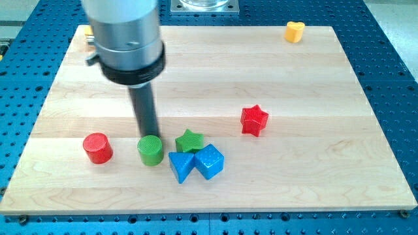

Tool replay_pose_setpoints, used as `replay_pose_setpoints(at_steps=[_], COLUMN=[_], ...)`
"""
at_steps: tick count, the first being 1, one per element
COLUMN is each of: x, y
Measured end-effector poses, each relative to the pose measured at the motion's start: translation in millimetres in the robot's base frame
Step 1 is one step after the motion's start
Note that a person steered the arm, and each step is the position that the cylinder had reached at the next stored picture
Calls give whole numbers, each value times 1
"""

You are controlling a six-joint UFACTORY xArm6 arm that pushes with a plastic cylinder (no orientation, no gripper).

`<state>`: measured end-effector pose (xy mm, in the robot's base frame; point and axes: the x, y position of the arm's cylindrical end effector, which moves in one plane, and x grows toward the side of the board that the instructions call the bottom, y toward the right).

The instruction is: Push the red circle diagonal to the green star

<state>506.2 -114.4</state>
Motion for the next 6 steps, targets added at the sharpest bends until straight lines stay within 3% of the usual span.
replay_pose_setpoints(at_steps=[1, 2, 3, 4, 6], x=[30, 32, 59, 58, -77], y=[3, 20, -25, -79, -39])
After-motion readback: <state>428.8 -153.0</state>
